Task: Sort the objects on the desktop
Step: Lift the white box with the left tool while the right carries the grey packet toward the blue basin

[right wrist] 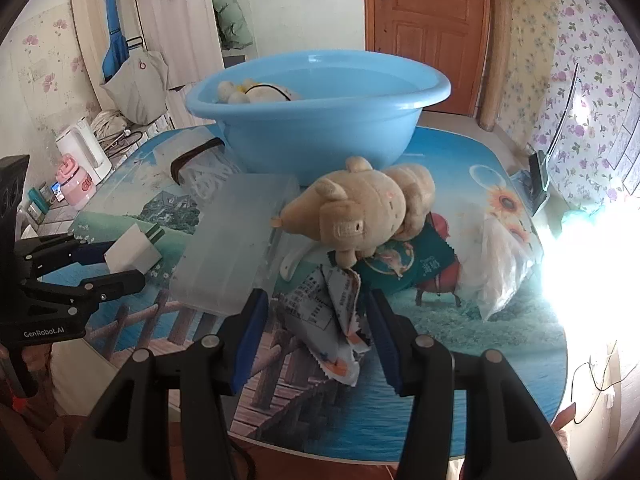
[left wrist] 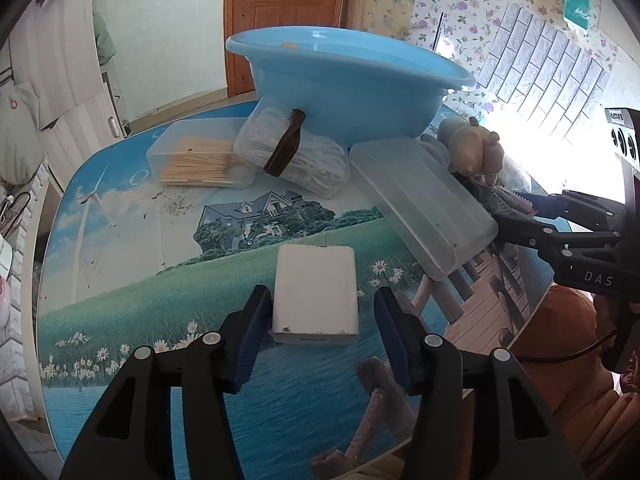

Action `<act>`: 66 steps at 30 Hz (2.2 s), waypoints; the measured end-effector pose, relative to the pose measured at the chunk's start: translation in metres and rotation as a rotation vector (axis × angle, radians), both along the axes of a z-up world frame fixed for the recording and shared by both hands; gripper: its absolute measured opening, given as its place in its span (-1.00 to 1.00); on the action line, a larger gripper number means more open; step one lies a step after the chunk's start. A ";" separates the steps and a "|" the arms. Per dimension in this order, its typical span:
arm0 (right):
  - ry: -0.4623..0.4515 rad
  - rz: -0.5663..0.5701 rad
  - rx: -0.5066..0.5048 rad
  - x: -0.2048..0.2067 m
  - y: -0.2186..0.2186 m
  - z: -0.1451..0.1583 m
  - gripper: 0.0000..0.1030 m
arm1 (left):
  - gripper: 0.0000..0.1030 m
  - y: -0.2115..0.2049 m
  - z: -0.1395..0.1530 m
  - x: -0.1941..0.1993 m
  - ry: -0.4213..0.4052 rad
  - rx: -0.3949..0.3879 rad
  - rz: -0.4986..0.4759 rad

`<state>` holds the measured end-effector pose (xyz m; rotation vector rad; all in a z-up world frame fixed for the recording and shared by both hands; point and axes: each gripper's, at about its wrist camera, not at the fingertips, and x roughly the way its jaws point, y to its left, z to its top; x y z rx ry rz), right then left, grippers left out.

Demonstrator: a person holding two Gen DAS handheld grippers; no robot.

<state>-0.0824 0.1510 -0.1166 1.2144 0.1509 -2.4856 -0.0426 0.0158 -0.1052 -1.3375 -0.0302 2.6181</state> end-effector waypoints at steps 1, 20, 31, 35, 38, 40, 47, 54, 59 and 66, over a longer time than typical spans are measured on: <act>-0.004 0.001 0.002 0.000 0.000 -0.001 -0.02 | 0.10 0.001 0.000 -0.001 0.002 -0.002 -0.002; -0.028 -0.006 -0.039 -0.002 0.003 -0.008 -0.21 | -0.24 -0.008 0.001 -0.006 0.024 0.053 -0.013; 0.003 -0.008 -0.096 0.003 0.009 0.005 -0.29 | -0.24 -0.013 0.020 0.006 0.055 0.110 0.001; 0.033 0.006 -0.121 0.006 0.009 0.017 -0.29 | -0.24 -0.015 0.029 0.009 0.071 0.124 0.006; 0.045 0.017 -0.132 0.009 0.007 0.022 -0.29 | -0.24 -0.015 0.033 0.010 0.078 0.131 0.011; 0.051 0.024 -0.136 0.010 0.006 0.025 -0.29 | -0.24 -0.015 0.036 0.011 0.085 0.133 0.013; 0.081 0.040 -0.162 0.014 0.006 0.038 -0.30 | -0.24 -0.018 0.046 0.010 0.086 0.152 0.025; 0.128 0.056 -0.183 0.011 0.006 0.058 -0.30 | -0.24 -0.022 0.062 0.003 0.105 0.159 0.041; 0.170 0.065 -0.211 0.006 0.006 0.075 -0.30 | -0.24 -0.021 0.083 -0.002 0.157 0.172 0.035; 0.196 0.069 -0.224 -0.010 0.003 0.089 -0.30 | -0.24 -0.015 0.107 -0.025 0.200 0.177 0.029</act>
